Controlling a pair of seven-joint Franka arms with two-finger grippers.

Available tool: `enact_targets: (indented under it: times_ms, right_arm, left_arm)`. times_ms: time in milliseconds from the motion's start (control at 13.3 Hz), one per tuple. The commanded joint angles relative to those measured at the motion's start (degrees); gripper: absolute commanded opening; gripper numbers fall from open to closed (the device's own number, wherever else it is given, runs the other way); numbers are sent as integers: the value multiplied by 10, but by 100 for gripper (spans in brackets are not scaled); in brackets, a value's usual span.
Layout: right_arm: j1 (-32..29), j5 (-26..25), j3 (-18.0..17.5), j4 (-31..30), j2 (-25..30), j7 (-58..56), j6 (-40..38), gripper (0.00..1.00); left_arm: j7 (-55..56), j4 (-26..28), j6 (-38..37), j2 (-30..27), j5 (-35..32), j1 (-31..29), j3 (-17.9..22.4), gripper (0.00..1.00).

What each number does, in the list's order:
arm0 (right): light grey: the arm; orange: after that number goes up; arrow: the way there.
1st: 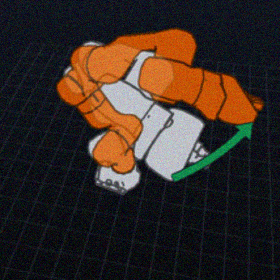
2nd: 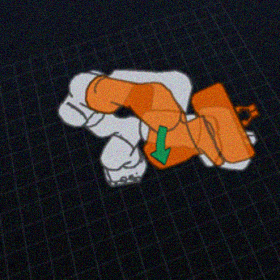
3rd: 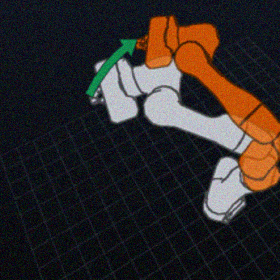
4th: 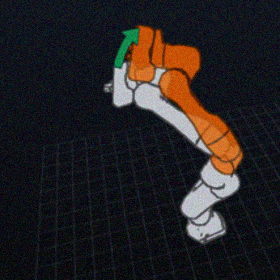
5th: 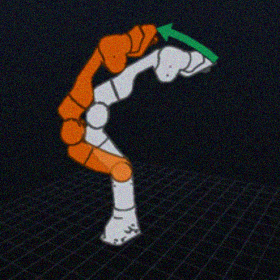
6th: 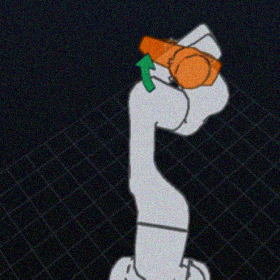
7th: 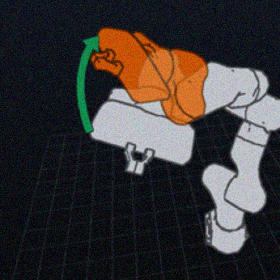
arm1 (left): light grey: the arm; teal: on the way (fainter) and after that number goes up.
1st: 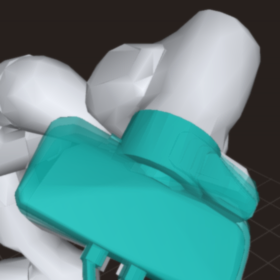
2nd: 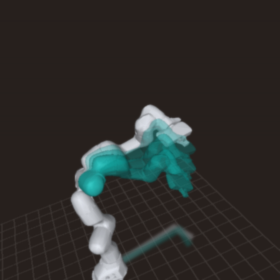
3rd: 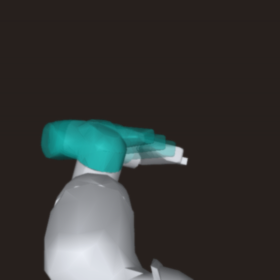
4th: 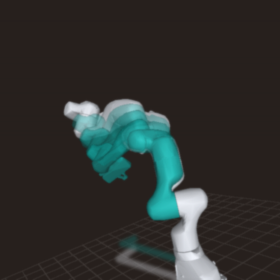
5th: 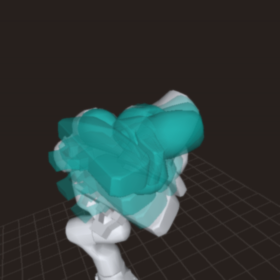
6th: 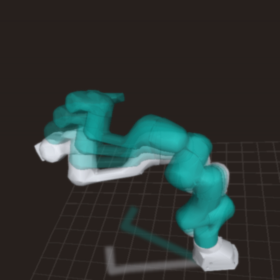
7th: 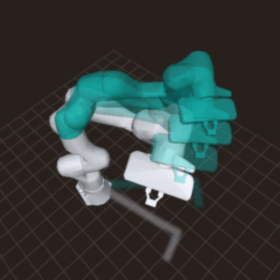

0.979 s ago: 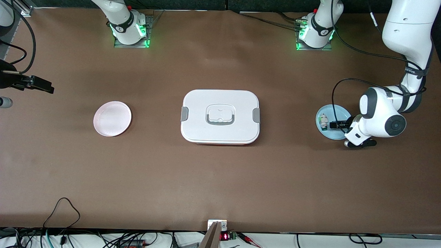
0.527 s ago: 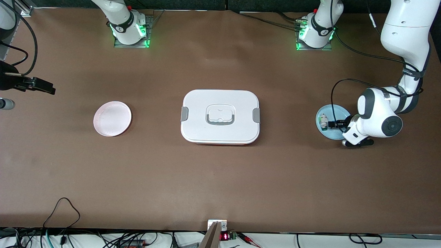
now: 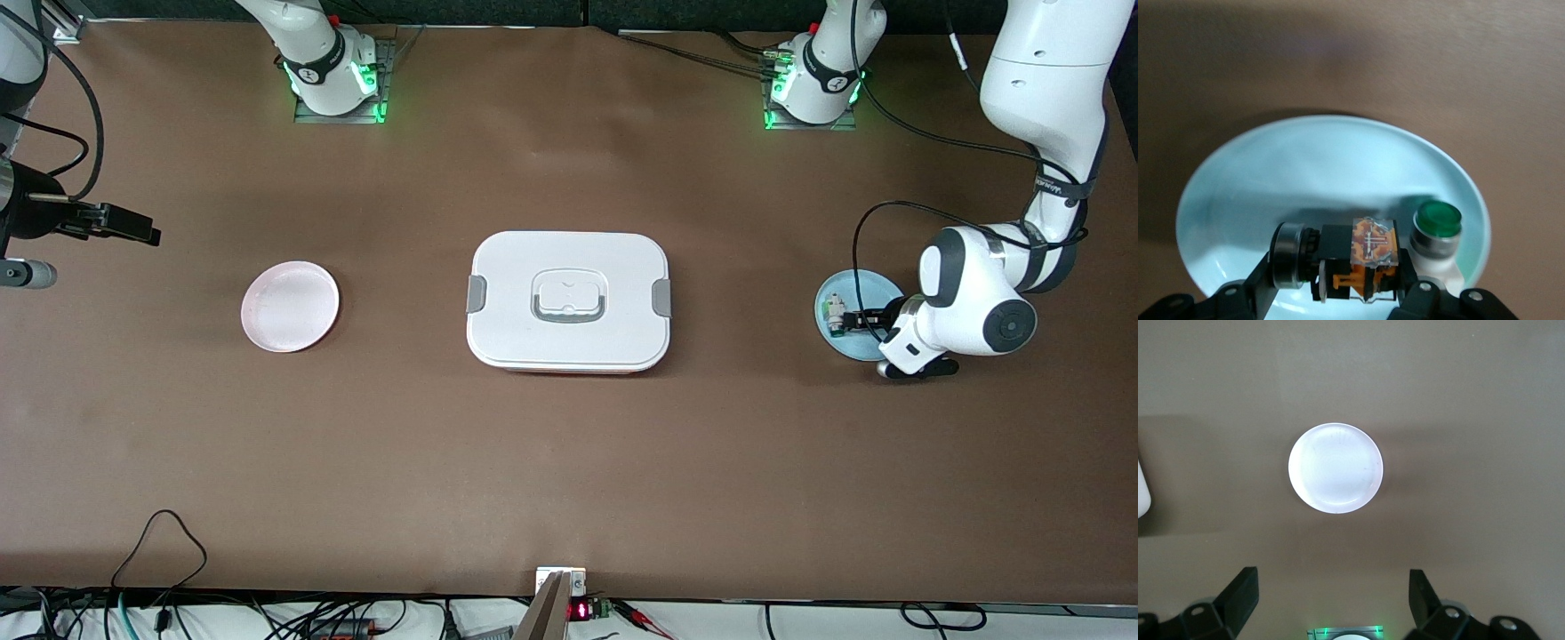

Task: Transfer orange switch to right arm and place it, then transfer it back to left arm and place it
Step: 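Lift the switch over the box while the right gripper approaches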

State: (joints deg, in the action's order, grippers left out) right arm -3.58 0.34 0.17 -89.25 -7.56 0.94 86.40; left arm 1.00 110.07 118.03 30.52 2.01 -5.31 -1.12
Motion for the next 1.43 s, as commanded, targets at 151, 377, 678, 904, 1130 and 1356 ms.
enact_targets:
  times_ms: [151, 377, 678, 904, 1130, 1356]
  right_arm:
    - [-6, 119, 1, 3, 11, 2, -14, 100]
    - [-2, 220, -3, 3, -3, -3, -17, 100]
    - [-6, 383, -1, -15, -14, -2, -3, 100]
    - [-2, 493, -2, -37, -30, -8, 24, 100]
    - [8, 584, -4, -52, -39, -26, 49, 100]
    - [23, 706, -4, -72, -49, -31, 71, 100]
  left_arm:
    - [74, -115, -242, -42, 59, 13, -26, 7]
    - [190, -182, -398, -45, 150, 14, -50, 7]
    - [307, -262, -533, -62, 246, 14, -112, 5]
    - [450, -288, -559, -78, 372, 14, -142, 0]
    - [626, -304, -537, -76, 495, 15, -179, 0]
    - [735, -306, -432, -77, 606, 30, -187, 0]
